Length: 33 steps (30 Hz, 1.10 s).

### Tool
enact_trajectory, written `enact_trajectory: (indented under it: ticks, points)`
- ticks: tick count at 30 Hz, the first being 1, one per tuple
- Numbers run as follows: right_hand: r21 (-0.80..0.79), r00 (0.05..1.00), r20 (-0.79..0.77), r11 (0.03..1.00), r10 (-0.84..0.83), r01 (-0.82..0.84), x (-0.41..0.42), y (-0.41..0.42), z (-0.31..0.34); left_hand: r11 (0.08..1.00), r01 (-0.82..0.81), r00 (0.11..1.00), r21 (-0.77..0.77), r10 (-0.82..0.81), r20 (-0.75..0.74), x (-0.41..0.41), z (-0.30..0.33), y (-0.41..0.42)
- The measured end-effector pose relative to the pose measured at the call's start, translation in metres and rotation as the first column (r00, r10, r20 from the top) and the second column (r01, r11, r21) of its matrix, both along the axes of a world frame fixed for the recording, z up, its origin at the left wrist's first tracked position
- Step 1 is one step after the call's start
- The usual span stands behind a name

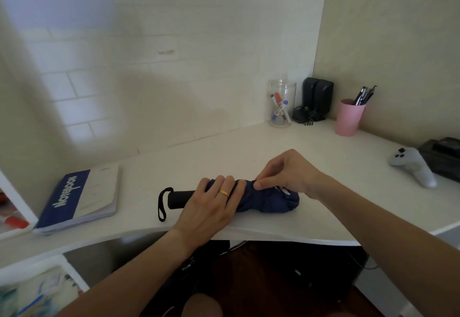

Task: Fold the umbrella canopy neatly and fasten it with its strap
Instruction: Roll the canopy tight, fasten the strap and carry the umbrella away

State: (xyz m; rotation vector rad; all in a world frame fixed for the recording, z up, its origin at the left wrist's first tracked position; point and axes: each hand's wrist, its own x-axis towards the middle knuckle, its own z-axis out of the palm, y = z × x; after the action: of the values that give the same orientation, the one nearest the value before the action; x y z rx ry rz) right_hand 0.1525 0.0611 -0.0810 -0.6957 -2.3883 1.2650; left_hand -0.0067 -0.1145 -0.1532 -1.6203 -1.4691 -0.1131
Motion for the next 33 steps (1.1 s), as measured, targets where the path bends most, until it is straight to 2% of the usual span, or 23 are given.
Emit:
enact_trajectory:
  ticks: [5,7,11,13,15,17,18,21,23,24,26,29,31,33]
  points:
    - [0.060,0.997,0.079,0.998,-0.001,-0.004,-0.003,0.003,0.003,1.000,0.001,1.000,-0.002,-0.001,0.020,-0.003,-0.001,-0.002]
    - [0.052,0.984,0.179,0.998,0.024,-0.034,-0.001,0.007,0.004,1.000,0.018,1.000,0.005,-0.018,0.021,-0.006,-0.001,-0.004]
    - [-0.096,0.891,0.396,0.975,0.221,-0.200,0.004,0.009,0.016,0.994,0.084,0.996,0.074,-0.084,0.002,-0.009,0.000,-0.008]
    - [-0.144,0.877,0.380,0.956,0.293,-0.256,0.009,0.007,0.021,0.985,0.098,0.994,0.144,-0.104,0.036,-0.010,0.007,-0.007]
    - [-0.257,0.859,0.344,0.918,0.378,-0.301,0.013,0.006,0.022,0.979,0.096,0.993,0.181,-0.107,0.050,-0.012,0.015,-0.005]
    - [-0.366,0.792,0.357,0.854,0.495,-0.369,0.016,0.004,0.024,0.987,0.071,0.996,0.144,-0.077,0.035,-0.016,0.025,-0.003]
    - [-0.362,0.768,0.389,0.851,0.508,-0.380,0.017,0.002,0.026,0.994,0.038,0.998,0.103,-0.044,0.054,-0.018,0.031,-0.003]
    - [-0.228,0.827,0.406,0.920,0.388,-0.320,0.015,-0.005,0.031,0.989,-0.101,0.978,-0.105,0.118,0.170,-0.012,0.050,-0.004]
    - [-0.010,0.860,0.422,0.950,0.287,-0.312,0.011,-0.012,0.033,0.950,-0.124,0.947,-0.287,0.200,0.251,0.003,0.066,0.000]
    - [0.136,0.856,0.454,0.931,0.246,-0.340,0.008,-0.017,0.033,0.922,-0.099,0.918,-0.375,0.230,0.322,0.009,0.073,0.004]
    - [0.403,0.846,0.510,0.825,0.157,-0.396,0.003,-0.027,0.034,0.854,-0.028,0.835,-0.519,0.305,0.457,0.014,0.084,0.012]
    - [0.636,0.850,0.522,0.631,0.071,-0.444,0.001,-0.031,0.041,0.742,0.134,0.640,-0.657,0.441,0.629,0.005,0.091,0.018]
    - [0.782,0.875,0.479,0.422,0.066,-0.460,0.001,-0.030,0.047,0.712,0.264,0.474,-0.651,0.491,0.730,-0.003,0.091,0.018]
    - [0.884,0.916,0.378,0.242,0.134,-0.400,0.000,-0.026,0.052,0.720,0.368,0.333,-0.588,0.488,0.806,-0.005,0.093,0.016]
